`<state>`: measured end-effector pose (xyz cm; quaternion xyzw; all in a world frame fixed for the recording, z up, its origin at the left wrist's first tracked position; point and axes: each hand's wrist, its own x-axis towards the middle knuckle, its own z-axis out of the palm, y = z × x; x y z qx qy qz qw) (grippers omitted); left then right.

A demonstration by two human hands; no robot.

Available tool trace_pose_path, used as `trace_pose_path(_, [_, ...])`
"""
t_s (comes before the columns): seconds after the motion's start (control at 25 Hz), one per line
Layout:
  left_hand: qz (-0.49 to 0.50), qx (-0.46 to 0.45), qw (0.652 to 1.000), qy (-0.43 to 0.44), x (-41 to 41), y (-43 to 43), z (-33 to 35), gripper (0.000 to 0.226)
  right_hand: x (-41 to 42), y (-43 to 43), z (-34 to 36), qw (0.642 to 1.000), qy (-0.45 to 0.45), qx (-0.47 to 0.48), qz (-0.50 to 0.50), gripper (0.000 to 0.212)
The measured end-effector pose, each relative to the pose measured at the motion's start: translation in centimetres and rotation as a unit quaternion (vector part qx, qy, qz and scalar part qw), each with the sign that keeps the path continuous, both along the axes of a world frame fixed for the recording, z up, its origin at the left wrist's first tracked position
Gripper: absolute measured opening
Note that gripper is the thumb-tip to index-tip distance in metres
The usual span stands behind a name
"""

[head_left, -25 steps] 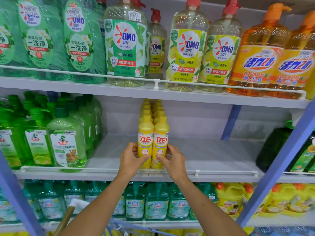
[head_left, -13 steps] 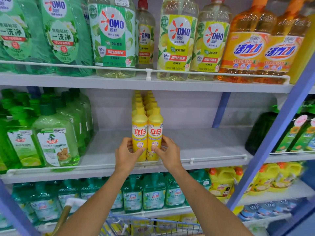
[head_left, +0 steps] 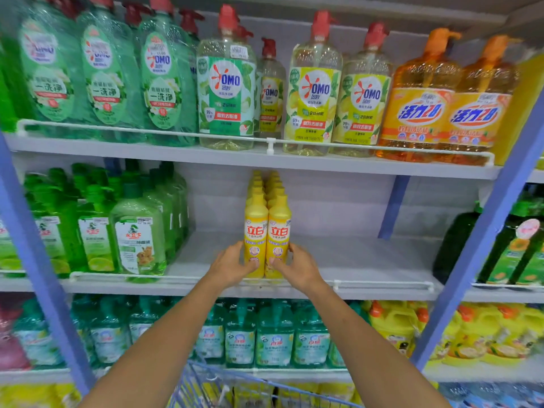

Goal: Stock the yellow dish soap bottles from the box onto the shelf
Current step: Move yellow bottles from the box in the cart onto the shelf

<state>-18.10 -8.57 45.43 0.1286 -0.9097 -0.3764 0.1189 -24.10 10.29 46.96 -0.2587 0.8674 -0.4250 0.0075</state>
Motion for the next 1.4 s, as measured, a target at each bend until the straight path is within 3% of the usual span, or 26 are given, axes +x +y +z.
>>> trace_pose_path(0.24, [-0.007, -0.237, 0.969, -0.071, 6.0, 3.6, 2.4, 0.072, 3.5, 4.5, 1.6, 0.98, 0.089, 0.166, 0.069, 0.052])
trace_pose_path(0.52, [-0.034, -0.351, 0.924, -0.148, 13.3, 11.6, -0.6, 0.085, 7.9, 10.7, -1.4, 0.915, 0.179, 0.33, 0.151, 0.087])
trace_pose_path(0.84, [-0.066, -0.322, 0.922, -0.204, 17.4, 17.7, -7.5, 0.086, 11.4, 17.2, -8.3, 0.894, 0.16, 0.375, 0.184, 0.088])
trace_pose_path(1.12, [-0.095, -0.265, 0.928, -0.244, 18.2, 19.7, -16.4, 0.074, 12.1, 18.9, -17.8, 0.899, 0.07, 0.4, 0.166, 0.08])
trace_pose_path(1.4, [-0.136, -0.219, 0.9, -0.352, 17.6, 17.0, -26.6, 0.069, 12.5, 19.1, -27.0, 0.867, -0.038, 0.476, 0.144, 0.074])
